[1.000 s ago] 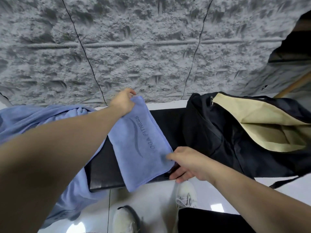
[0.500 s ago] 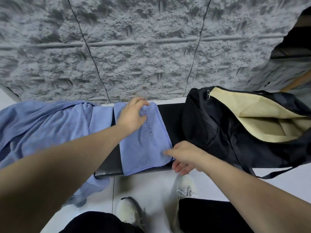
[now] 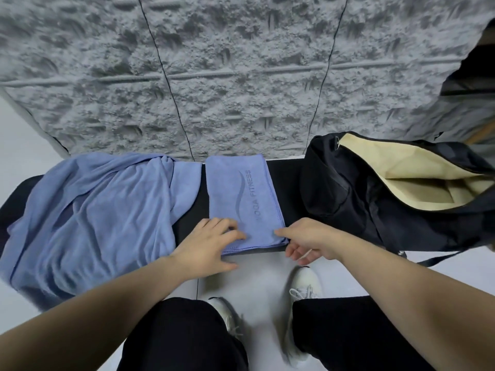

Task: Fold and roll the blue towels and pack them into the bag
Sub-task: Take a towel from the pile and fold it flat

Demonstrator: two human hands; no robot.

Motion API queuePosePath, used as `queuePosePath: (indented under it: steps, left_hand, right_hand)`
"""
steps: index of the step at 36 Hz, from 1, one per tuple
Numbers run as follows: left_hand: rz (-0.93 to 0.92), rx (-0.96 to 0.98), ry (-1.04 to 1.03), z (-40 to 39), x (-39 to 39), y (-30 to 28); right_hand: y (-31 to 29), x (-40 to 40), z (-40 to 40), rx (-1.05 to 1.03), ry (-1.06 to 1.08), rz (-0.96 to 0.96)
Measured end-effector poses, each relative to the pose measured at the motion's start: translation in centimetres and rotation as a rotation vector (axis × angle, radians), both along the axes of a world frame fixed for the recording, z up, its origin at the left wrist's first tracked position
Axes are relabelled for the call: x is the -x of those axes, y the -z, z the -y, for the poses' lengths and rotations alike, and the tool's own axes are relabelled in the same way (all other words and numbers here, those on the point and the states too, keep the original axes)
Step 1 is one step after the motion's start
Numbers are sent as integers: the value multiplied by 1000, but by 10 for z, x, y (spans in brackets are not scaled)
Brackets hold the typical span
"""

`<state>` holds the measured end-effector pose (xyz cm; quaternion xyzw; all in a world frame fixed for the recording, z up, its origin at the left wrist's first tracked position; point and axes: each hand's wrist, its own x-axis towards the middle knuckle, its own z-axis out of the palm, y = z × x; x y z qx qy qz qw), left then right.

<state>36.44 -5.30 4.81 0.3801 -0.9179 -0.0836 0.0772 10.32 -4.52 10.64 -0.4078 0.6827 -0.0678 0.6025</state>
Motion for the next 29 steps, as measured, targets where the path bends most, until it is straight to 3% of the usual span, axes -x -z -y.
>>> queuePosePath:
  steps: [6,10,14,19,25,29]
  left_hand:
    - [-63,195,-15,-5,-9,4]
    - [-45,246,-19,-9,-7,0]
    - [29,280,-4,-9,-4,-2]
    - [27,276,-2,-7,3,-2]
    - [-22,282,35,-10,-4,-2]
    - [-69,172,-29,-15,-9,-2]
  right_hand:
    - [6,4,-1,175,-189,-298]
    - [6,4,-3,618,-400,-623]
    - [14,-5,-3,1031,-806,-621]
    - [34,-23,-3,1047,-1063,-624]
    - [32,-22,2,1016,-995,-564]
    - [28,-16,-2,994,-932,-529]
